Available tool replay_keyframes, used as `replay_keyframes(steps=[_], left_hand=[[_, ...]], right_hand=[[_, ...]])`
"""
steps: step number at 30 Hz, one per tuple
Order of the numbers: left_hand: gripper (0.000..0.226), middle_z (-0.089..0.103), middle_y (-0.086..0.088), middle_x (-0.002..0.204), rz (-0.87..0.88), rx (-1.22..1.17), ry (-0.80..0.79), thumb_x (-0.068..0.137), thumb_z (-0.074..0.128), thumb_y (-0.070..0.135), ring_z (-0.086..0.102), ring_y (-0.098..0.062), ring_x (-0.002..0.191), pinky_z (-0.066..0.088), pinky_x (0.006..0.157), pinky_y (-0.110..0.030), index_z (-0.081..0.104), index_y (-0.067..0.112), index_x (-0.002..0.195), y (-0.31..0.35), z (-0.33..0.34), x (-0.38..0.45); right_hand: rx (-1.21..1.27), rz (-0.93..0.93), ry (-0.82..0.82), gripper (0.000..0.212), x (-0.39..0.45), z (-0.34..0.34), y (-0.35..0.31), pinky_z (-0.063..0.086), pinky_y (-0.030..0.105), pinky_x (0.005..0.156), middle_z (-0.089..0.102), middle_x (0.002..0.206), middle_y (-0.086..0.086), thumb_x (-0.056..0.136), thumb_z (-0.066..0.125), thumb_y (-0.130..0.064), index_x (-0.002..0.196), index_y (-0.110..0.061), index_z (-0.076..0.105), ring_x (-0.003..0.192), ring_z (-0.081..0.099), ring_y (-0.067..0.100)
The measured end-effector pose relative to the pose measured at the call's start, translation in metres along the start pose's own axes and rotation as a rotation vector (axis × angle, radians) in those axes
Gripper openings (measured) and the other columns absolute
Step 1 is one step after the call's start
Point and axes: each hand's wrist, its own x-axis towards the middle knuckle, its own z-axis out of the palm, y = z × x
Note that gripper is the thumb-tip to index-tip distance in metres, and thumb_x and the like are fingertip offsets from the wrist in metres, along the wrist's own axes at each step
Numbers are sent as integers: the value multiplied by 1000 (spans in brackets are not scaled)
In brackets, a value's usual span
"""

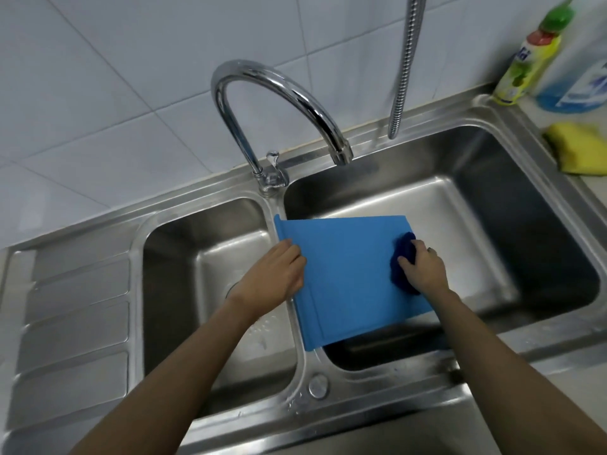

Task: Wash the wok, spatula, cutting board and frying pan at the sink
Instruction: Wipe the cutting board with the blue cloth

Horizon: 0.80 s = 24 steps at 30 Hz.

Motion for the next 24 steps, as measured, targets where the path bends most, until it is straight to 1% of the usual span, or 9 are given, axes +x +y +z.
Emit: replay_keyframes(steps=[6,9,11,13,16,18,20,22,24], left_hand=[[21,53,-9,63,-76,83,-157,61,76,0,54,-25,58,48,58,-35,57,8,59,16,-20,13],[27,53,-8,63,-111,143,-220,53,81,1,54,-25,56,49,52,-31,56,10,58,19,-22,10],[28,54,-8,63,-124,165,-227,51,82,1,55,-25,55,48,51,-32,57,10,59,22,-20,8],[24,56,-10,67,-153,178,-267,56,81,0,56,-28,59,49,54,-35,59,7,63,27,-21,11],[15,60,-12,77,-164,230,-315,65,76,5,59,-31,70,50,65,-39,63,4,72,24,-16,19],[32,56,-11,61,-99,219,-282,41,87,4,57,-29,53,51,49,-36,59,6,56,19,-8,23],[38,52,-10,54,-85,193,-240,32,88,1,53,-29,45,49,42,-34,55,8,50,13,-1,27],[30,51,-10,54,-24,205,-186,43,83,2,52,-30,44,49,43,-35,54,9,50,11,1,28],[16,49,-9,55,45,188,-90,64,61,16,50,-30,44,49,43,-36,53,10,52,11,2,27]], right_hand=[[-41,-526,-251,50,-65,-10,10,45,32,84,61,117,8,80,69,-22,126,-22,50,103,58,29],[-108,-641,-339,47,-85,-21,11,40,25,82,58,121,-2,83,66,-26,128,-25,51,105,57,19],[-74,-649,-331,45,-98,-28,10,43,28,85,59,118,-4,85,63,-27,127,-27,50,104,55,17],[27,-643,-230,44,-111,-38,13,44,32,89,60,117,-6,84,62,-27,126,-28,51,103,55,16],[111,-651,-19,43,-124,-63,23,36,21,90,60,117,-4,85,62,-21,127,-22,53,102,51,12],[122,-611,137,44,-125,-90,35,36,22,90,59,120,-4,85,61,-20,128,-22,52,103,50,12],[89,-545,274,46,-115,-120,54,41,30,90,59,121,-2,83,61,-22,128,-23,52,105,52,16],[-1,-448,392,48,-98,-156,73,44,34,89,59,120,2,82,60,-26,130,-23,51,106,53,22],[-112,-350,506,50,-78,-191,92,44,38,87,59,119,8,81,63,-23,130,-20,53,102,53,30]])
